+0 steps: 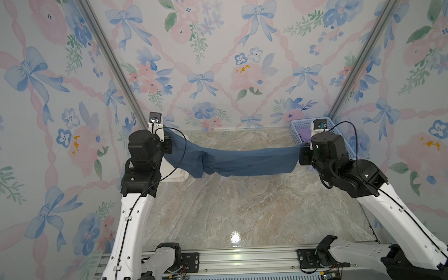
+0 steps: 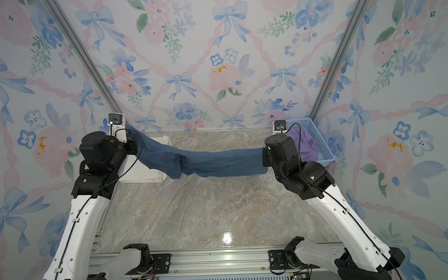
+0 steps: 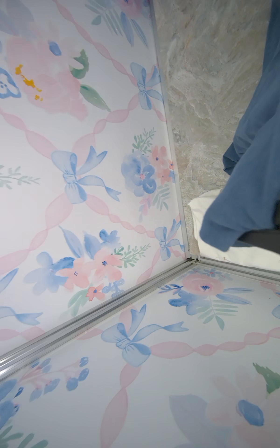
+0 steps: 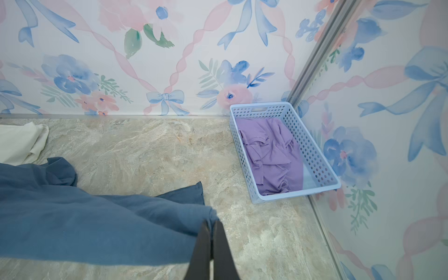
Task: Fold and stack t-shirts
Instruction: Flatten out the T-shirt at the center of the board.
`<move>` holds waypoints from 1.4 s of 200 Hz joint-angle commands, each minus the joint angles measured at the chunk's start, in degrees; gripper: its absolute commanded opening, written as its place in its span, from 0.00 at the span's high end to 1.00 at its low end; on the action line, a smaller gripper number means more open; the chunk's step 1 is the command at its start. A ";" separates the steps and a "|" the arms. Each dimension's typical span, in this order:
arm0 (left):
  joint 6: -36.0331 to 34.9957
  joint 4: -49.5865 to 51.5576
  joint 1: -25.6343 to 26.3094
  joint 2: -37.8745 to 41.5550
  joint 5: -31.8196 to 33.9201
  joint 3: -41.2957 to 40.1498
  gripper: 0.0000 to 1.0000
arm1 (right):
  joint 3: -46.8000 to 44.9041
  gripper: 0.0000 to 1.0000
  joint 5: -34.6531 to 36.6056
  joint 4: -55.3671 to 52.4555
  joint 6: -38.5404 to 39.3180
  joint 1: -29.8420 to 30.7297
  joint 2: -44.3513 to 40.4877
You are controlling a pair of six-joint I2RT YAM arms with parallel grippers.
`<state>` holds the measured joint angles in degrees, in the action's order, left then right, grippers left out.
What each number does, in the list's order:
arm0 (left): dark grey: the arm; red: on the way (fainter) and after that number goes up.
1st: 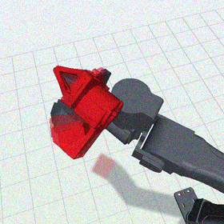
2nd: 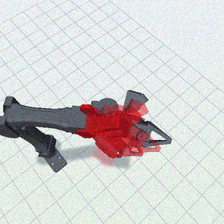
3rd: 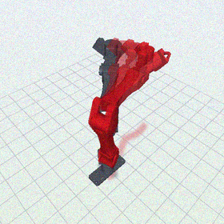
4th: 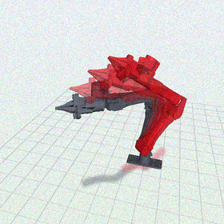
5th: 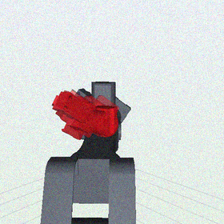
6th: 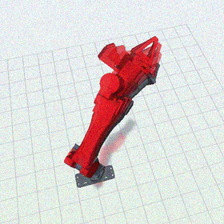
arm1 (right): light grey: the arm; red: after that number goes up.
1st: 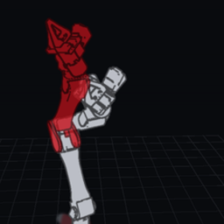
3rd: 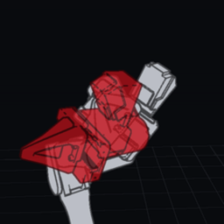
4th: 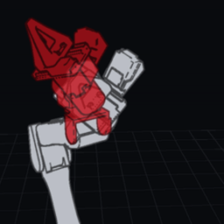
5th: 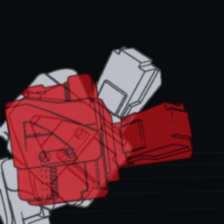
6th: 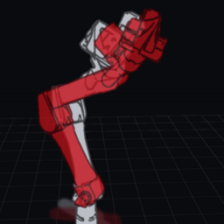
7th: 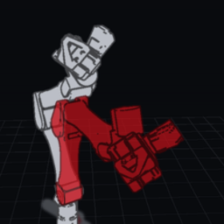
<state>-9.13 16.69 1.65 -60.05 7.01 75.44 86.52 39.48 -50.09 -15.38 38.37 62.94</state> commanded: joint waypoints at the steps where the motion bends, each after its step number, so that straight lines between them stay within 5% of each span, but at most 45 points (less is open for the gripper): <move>1: 0.79 -0.70 -0.33 1.16 -1.28 3.56 1.00 | -1.37 1.00 10.22 -1.55 4.72 3.97 -5.47; 71: -0.34 0.08 -0.33 5.21 -4.15 18.58 1.00 | -1.23 1.00 14.50 1.86 13.17 6.32 -20.07; 113: 4.34 6.04 -0.33 9.78 -7.34 25.86 1.00 | 7.56 1.00 11.64 -7.17 8.54 6.37 -21.39; 146: 4.67 20.84 -0.33 15.93 -10.80 18.67 1.00 | 10.21 1.00 9.36 -19.89 -0.35 6.35 -21.18; 176: 0.37 25.42 -0.31 19.86 -4.87 15.96 1.00 | 8.75 1.00 10.41 -26.59 -3.77 6.20 -22.35; 211: -1.34 22.53 -0.16 11.89 3.08 24.33 1.00 | 3.74 1.00 12.48 -21.83 -1.35 5.25 -21.29; 280: 1.14 14.37 -0.12 -6.26 -3.33 31.76 1.00 | 0.61 1.00 11.49 -3.85 10.44 2.08 -13.40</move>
<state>-9.89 35.94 1.72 -60.84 3.16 104.66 85.34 48.03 -61.10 -10.83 43.03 47.44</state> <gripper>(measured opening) 0.045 0.055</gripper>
